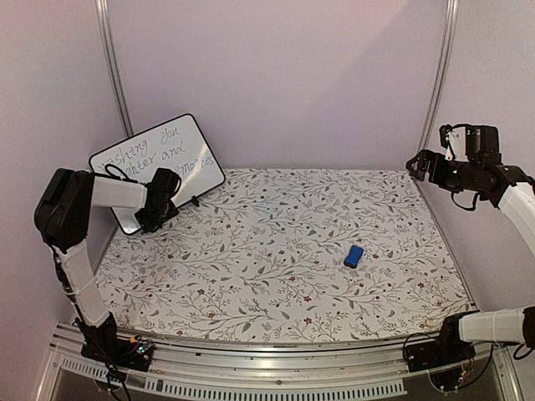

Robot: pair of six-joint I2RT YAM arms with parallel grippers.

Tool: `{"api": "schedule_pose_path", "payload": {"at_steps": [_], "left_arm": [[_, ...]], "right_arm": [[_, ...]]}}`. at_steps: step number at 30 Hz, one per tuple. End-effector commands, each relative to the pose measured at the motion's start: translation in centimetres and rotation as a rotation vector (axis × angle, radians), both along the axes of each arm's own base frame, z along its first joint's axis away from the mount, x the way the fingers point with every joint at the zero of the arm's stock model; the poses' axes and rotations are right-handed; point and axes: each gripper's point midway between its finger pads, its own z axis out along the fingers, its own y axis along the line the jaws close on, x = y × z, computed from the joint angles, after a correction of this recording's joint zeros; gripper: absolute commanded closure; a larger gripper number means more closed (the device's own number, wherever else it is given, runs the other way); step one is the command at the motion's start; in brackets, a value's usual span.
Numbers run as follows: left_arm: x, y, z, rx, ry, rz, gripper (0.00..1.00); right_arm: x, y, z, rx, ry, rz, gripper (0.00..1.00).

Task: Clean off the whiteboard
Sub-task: Move the whiteboard to the center of the board.

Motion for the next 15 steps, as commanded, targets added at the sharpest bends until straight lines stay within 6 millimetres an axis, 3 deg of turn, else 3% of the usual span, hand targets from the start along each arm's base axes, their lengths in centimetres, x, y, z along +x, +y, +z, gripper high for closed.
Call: {"api": "schedule_pose_path", "payload": {"at_steps": [1,15], "left_arm": [[0.4,-0.8,-0.3,-0.016,-0.005,-0.008,0.21],[0.6,-0.3,-1.7,0.03,0.021,0.012,0.28]], "right_arm": [[0.0,0.3,0.2,0.003,-0.017,0.016,0.01],[0.1,0.5,0.3,0.013,-0.022,0.029,0.01]]}}
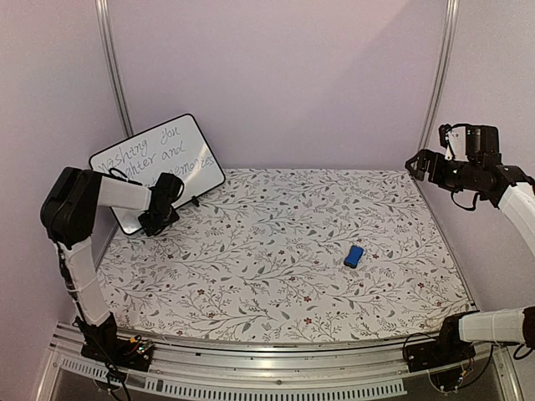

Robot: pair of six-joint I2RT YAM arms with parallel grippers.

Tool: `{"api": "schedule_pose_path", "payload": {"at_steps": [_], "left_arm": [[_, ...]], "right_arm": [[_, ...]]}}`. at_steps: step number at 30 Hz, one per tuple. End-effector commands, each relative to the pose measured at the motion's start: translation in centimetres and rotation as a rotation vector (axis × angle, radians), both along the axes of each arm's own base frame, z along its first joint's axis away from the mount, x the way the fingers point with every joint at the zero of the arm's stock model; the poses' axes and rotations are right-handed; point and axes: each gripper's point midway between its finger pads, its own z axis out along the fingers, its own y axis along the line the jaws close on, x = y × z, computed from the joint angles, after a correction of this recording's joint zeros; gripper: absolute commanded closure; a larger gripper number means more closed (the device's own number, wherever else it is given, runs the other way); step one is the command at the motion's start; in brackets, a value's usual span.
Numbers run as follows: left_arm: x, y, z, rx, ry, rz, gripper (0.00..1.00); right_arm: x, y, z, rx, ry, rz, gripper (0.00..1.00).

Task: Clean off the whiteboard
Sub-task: Move the whiteboard to the center of the board.

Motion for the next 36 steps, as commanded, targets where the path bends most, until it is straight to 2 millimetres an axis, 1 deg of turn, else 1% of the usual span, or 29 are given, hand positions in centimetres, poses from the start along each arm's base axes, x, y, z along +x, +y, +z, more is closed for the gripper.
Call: {"api": "schedule_pose_path", "payload": {"at_steps": [1,5,10,17,20,24,27,31,32,34,36], "left_arm": [[0.9,-0.2,0.4,0.022,-0.029,0.01,0.29],[1.2,0.0,0.4,0.036,-0.032,0.015,0.31],[1.4,0.1,-0.4,0.034,-0.013,0.027,0.31],[1.5,0.4,-1.0,0.043,-0.009,0.034,0.5],[1.4,0.6,-1.4,0.039,-0.003,0.039,0.52],[1.4,0.9,-1.5,0.05,-0.002,0.044,0.57],[1.3,1.2,-1.6,0.053,-0.002,0.051,0.64],[1.0,1.4,-2.1,0.047,0.004,0.054,0.66],[1.0,1.4,-2.1,0.045,0.002,0.054,0.69],[1.0,1.5,-2.1,0.045,0.001,0.054,0.7],[1.0,1.4,-2.2,0.045,0.0,0.051,0.76]], "right_arm": [[0.1,0.3,0.3,0.005,-0.018,0.016,0.01],[0.1,0.3,0.4,0.003,-0.02,0.018,0.01],[-0.1,0.3,0.5,0.001,-0.025,0.019,0.01],[-0.3,0.6,0.8,0.012,-0.034,0.036,0.01],[-0.4,0.6,0.9,0.013,-0.035,0.036,0.01],[-0.5,0.7,0.9,0.016,-0.038,0.041,0.01],[-0.5,0.7,0.9,0.018,-0.037,0.04,0.01],[-0.5,0.7,0.8,0.021,-0.035,0.041,0.01],[-0.5,0.8,0.8,0.021,-0.035,0.041,0.01],[-0.5,0.8,0.8,0.025,-0.035,0.042,0.01],[-0.5,0.8,0.7,0.025,-0.033,0.044,0.01]]}}
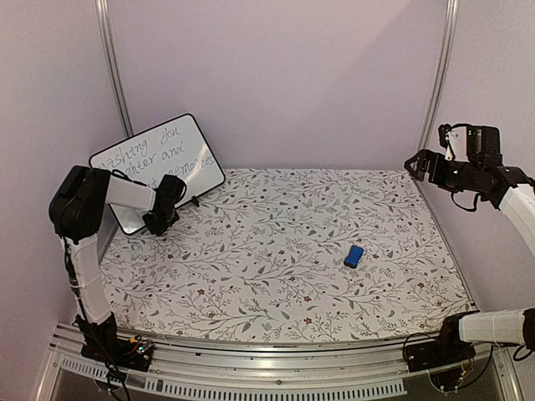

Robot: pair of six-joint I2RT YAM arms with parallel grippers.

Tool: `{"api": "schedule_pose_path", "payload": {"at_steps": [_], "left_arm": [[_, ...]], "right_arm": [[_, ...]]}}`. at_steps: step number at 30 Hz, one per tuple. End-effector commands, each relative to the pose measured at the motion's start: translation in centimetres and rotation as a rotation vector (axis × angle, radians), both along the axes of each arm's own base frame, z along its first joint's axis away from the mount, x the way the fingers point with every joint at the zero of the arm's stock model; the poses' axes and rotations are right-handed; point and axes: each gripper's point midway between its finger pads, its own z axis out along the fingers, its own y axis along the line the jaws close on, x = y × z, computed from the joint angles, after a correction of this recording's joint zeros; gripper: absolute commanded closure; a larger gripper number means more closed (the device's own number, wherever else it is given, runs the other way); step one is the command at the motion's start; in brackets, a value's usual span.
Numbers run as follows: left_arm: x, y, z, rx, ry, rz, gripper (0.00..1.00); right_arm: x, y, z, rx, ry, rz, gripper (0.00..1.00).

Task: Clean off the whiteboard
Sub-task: Move the whiteboard to the center of the board.

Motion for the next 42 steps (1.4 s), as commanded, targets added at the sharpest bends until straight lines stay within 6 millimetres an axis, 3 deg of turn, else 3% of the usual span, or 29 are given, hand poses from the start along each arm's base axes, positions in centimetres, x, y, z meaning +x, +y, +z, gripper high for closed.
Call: {"api": "schedule_pose_path", "payload": {"at_steps": [1,8,12,20,29,42], "left_arm": [[-0.1,0.6,-0.7,0.014,0.002,0.011,0.77],[-0.2,0.6,-0.9,0.015,0.001,0.005,0.87],[-0.3,0.6,-0.9,0.015,0.001,0.006,1.0],[-0.3,0.2,-0.8,0.015,-0.01,-0.011,1.0],[-0.6,-3.1,0.3,0.008,-0.056,-0.108,1.0],[-3.2,-8.5,-1.0,-0.006,-0.034,-0.241,1.0]], "right_arm": [[-0.2,0.3,0.4,0.01,-0.022,0.015,0.01],[-0.3,0.3,0.6,0.009,-0.025,0.012,0.01],[-0.3,0.2,0.5,0.008,-0.029,0.011,0.01],[-0.2,0.3,0.3,0.013,-0.021,0.012,0.01],[-0.1,0.3,0.2,0.015,-0.022,0.014,0.01],[0.0,0.5,-0.2,0.025,-0.015,0.019,0.01]]}}
